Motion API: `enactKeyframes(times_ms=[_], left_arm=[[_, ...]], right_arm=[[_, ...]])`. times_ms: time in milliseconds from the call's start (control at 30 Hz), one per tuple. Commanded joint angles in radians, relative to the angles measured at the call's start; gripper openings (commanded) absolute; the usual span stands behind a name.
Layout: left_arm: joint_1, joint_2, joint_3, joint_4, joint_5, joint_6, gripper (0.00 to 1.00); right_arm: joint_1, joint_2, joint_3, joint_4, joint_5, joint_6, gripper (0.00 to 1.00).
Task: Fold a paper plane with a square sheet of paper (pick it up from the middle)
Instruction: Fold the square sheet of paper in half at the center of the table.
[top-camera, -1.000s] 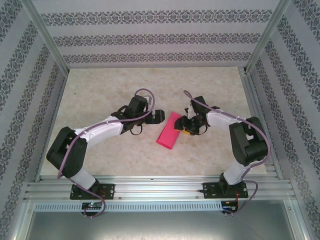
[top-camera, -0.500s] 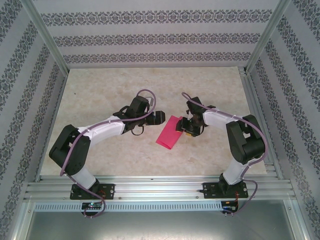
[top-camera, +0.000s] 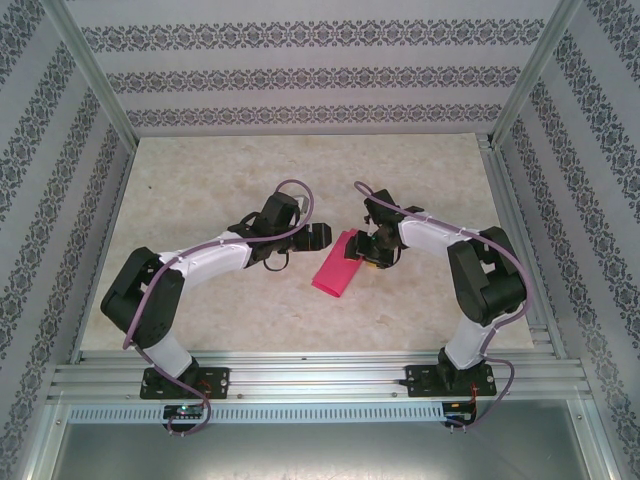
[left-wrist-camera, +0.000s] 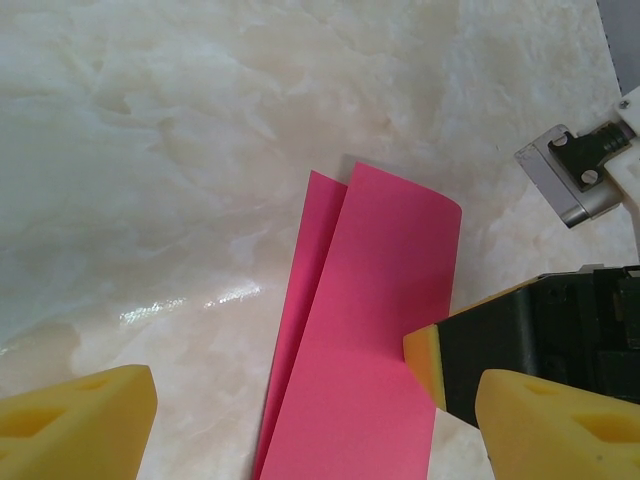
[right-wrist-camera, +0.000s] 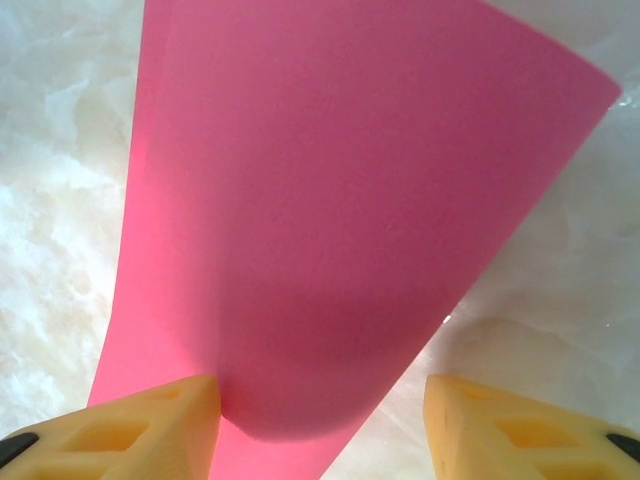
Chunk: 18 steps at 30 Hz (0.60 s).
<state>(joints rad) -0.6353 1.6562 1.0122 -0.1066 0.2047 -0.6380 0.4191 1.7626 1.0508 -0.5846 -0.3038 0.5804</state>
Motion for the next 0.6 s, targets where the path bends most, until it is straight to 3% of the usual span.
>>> enactKeyframes(times_ms=[0, 233, 467, 567], left_arm=[[-0.009, 0.01, 0.014, 0.038, 0.019, -0.011, 0.84], [-0.009, 0.031, 0.021, 0.034, 0.045, -0.03, 0.73], [-0.009, 0.058, 0.036, 0.03, 0.055, -0.059, 0.7], [-0.009, 0.066, 0.04, 0.032, 0.058, -0.065, 0.69]], right_arm=[[0.006, 0.02, 0.033, -0.027, 0.031, -0.022, 0.56], [0.007, 0.048, 0.043, -0.003, 0.005, -0.018, 0.57], [0.012, 0.047, 0.061, -0.008, -0.044, -0.084, 0.57], [0.014, 0.049, 0.071, -0.035, -0.002, -0.092, 0.57]])
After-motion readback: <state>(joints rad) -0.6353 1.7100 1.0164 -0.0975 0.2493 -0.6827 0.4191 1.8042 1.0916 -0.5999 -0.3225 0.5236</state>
